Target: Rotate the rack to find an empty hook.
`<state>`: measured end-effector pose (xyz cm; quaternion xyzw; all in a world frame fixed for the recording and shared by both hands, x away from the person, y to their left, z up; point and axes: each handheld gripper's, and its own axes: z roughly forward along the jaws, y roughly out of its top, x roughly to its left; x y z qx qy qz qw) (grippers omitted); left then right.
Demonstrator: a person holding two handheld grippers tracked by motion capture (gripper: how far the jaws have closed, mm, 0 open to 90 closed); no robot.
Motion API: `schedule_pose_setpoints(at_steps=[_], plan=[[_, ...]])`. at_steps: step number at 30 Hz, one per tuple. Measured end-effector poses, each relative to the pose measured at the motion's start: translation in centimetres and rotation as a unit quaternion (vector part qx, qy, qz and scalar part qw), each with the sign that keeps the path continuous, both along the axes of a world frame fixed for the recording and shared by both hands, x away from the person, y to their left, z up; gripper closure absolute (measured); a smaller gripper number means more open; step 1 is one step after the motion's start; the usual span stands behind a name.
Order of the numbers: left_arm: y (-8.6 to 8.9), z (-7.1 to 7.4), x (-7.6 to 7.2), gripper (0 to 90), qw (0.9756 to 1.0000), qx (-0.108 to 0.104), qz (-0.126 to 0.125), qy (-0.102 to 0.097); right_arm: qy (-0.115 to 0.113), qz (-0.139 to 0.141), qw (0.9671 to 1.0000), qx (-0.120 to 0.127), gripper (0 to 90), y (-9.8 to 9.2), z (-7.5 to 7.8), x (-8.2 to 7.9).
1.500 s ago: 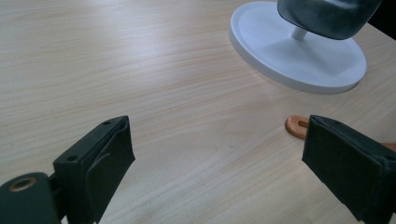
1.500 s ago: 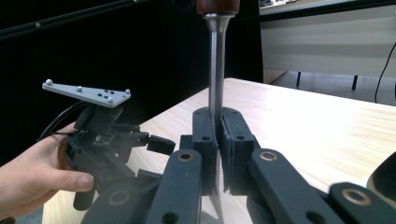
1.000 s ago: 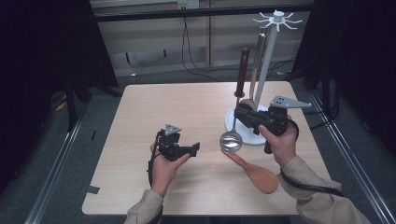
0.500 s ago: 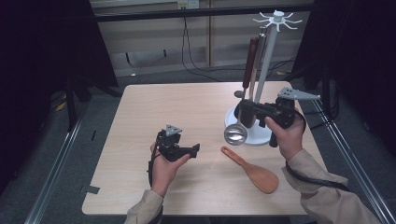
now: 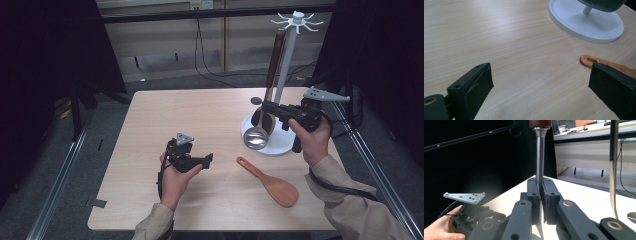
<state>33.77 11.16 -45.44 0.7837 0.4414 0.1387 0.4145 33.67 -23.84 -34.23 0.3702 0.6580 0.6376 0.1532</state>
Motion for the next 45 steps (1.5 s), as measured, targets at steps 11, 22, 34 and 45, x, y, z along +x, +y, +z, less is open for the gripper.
schedule_pose_setpoints(at_steps=[11, 22, 34, 45], plan=[[0.0, -0.1, 0.0, 5.3, 1.0, 0.005, -0.003, 0.001, 0.0, -0.009, 1.0, 0.004, 85.9, -0.8, 0.2, 0.1], [-0.1, 0.0, 0.0, 5.5, 1.0, 0.0, 0.001, -0.001, -0.009, -0.014, 0.9998, 0.008, 85.9, -1.5, 0.9, 0.1], [0.0, 0.1, 0.0, 5.7, 1.0, 0.006, -0.002, -0.001, -0.011, -0.023, 0.9996, 0.01, 85.8, -2.4, 0.9, -0.2], [0.0, 0.0, 0.0, 5.8, 1.0, 0.007, -0.001, -0.002, -0.004, -0.03, 0.9995, 0.011, 85.8, -2.9, 0.7, 0.2]])
